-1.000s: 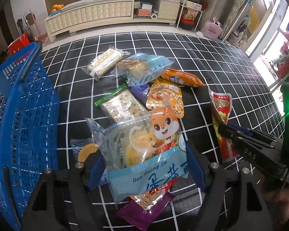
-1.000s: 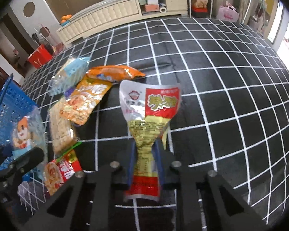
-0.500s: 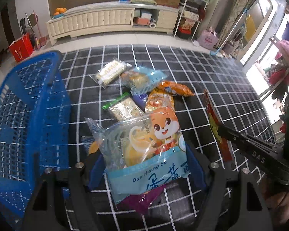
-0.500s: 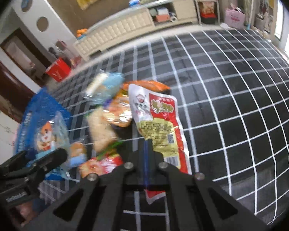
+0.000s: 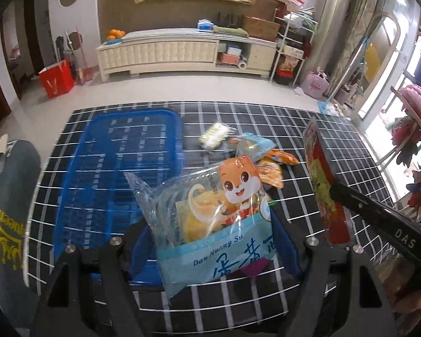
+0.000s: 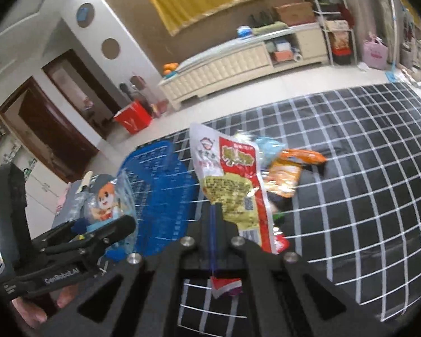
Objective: Organize snacks
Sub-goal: 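Carry the bread bag into the blue basket with the left tool while the right tool carries the sausage pack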
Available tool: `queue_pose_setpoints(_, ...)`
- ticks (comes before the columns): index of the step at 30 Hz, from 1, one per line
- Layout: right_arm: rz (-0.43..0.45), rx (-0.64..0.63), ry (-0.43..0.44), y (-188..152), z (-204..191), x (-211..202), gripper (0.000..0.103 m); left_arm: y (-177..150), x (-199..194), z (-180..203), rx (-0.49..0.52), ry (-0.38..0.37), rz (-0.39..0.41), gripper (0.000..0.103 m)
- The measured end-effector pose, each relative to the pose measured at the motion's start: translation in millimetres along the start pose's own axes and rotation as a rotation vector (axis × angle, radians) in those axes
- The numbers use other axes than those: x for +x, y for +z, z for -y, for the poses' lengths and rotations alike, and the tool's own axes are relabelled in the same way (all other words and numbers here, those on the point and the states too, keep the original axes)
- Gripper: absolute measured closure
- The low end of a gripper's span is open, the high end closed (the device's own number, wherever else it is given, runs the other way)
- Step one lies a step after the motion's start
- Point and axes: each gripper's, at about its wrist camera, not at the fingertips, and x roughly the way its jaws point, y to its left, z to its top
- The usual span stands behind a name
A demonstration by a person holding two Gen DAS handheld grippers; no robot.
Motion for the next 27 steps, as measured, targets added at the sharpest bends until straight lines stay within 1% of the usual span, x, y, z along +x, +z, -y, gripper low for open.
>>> queue_pose_setpoints(4,-0.005,-0.033,0.036,1,-27,15,0.102,5,-7,-36,-0.020,0.048,0.005,0.029)
queue_pose_setpoints(6,-0.013,-0.044,0.056,2,-39,24,0.102,7,-2,-53,-0.029,0.063,-0.013,0.029)
queue_pose_setpoints(11,-0.050,-0.075,0.094,2,-61,52,0.102,10,15,-83,-0.056,0.052,-0.065,0.029)
queue_pose_setpoints(15,-0.080,-0.098,0.109,2,-79,73,0.102,9,30,-95,-0.061,0.081,-0.088,0.029)
queue_pose_setpoints(16,-0.087,-0.105,0.109,2,-83,78,0.102,8,35,-99,-0.061,0.077,-0.100,0.029)
queue_pose_setpoints(18,-0.097,-0.115,0.110,1,-89,85,0.102,6,47,-105,-0.067,0.047,-0.138,0.029)
queue_pose_setpoints(21,-0.101,-0.116,0.105,0,-92,89,0.102,2,58,-117,-0.109,0.015,-0.174,0.029)
queue_pose_setpoints(25,-0.120,-0.107,0.097,-2,-91,93,0.102,-3,68,-119,-0.109,0.031,-0.222,0.029)
queue_pose_setpoints(27,-0.127,-0.106,0.090,-4,-90,94,0.102,-5,71,-118,-0.112,0.023,-0.241,0.029)
